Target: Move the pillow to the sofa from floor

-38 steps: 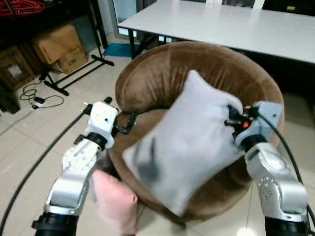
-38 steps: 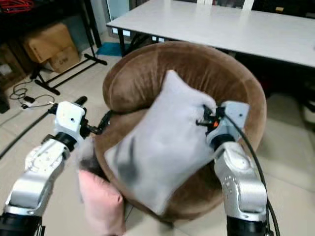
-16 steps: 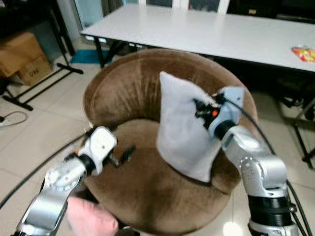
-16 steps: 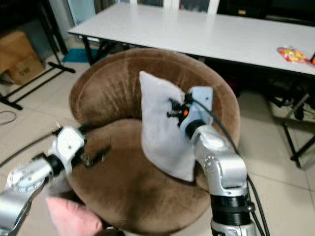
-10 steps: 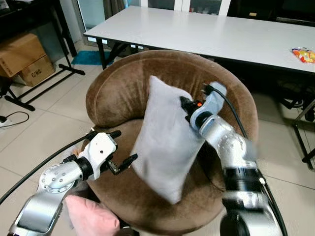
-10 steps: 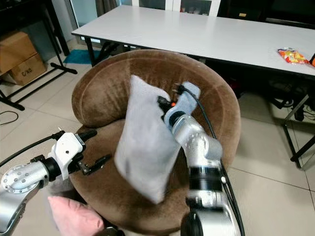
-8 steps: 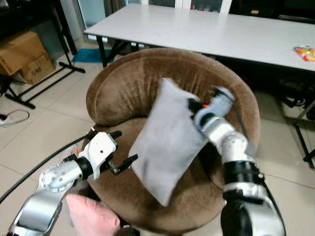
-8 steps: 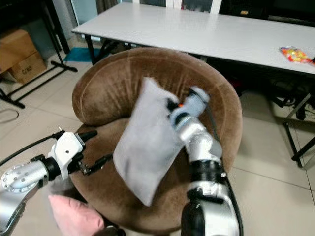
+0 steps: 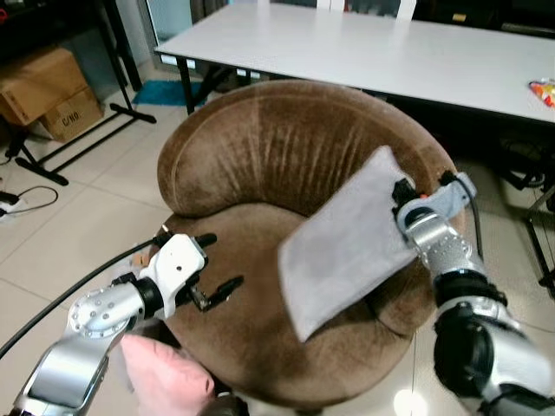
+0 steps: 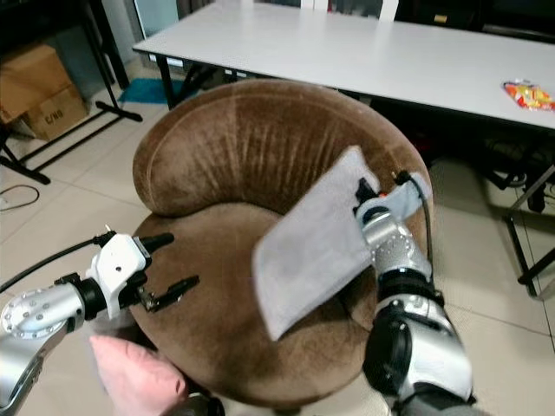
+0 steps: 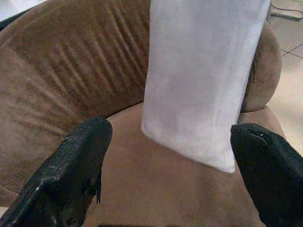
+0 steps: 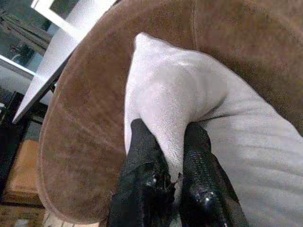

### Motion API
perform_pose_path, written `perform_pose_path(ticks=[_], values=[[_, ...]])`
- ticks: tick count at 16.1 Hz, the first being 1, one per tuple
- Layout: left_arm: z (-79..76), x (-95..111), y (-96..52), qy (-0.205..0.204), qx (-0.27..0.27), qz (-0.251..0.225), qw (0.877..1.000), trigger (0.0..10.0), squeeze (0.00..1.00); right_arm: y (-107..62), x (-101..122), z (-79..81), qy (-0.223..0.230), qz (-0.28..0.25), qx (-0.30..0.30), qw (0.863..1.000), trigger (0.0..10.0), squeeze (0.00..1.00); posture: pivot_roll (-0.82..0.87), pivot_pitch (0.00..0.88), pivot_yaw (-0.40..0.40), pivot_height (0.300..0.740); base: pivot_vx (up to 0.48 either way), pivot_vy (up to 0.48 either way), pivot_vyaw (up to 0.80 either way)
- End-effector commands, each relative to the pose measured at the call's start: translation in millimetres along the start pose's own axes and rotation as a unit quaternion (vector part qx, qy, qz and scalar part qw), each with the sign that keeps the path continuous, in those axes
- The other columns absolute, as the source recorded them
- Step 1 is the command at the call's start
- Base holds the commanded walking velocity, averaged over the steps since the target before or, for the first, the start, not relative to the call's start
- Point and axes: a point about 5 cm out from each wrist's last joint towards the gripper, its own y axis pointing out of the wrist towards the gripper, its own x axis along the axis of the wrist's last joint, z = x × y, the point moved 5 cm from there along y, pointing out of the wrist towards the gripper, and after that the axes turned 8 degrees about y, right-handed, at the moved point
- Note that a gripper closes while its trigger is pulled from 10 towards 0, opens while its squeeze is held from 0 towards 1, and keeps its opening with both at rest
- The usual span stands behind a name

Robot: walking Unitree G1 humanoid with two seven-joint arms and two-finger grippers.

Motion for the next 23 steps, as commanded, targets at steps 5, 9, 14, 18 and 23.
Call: perform_pose_path(ticks=[5,9,14,18,23], values=[[2.8,1.6,3.7,0.013,-0.003,0.0,1.0,10.0,0.0,3.9,6.3,22.2,-0.069,-0.013,0.048,0.996,10.0,1.0,-0.01,0.0,0.012,0.74,0.0,0.0,0.0],[15.1,-2.7,6.7,-0.002,0.08,0.016,0.997,10.0,0.0,-0.4,37.4,8.9,-0.128,-0.064,0.039,0.989,10.0,0.07,0.0,0.0,0.001,0.74,0.0,0.0,0.0],[35.4,4.9,6.8,-0.037,0.197,-0.011,0.98,10.0,0.0,-37.8,35.6,26.0,-0.275,-0.086,0.127,0.949,10.0,0.0,-0.03,0.0,-0.006,0.74,0.0,0.0,0.0],[33.1,7.0,3.8,-0.052,0.224,-0.012,0.973,10.0,0.0,-99.5,-5.9,26.7,-0.33,-0.087,0.137,0.93,10.0,0.0,-0.05,0.0,0.005,0.74,-0.134,0.0,0.0],[34.9,10.0,0.9,-0.055,0.245,-0.017,0.968,10.0,0.0,-112.0,-30.6,18.6,-0.372,-0.059,0.112,0.92,10.0,0.0,-0.05,0.0,0.005,0.74,-0.272,0.0,0.0]])
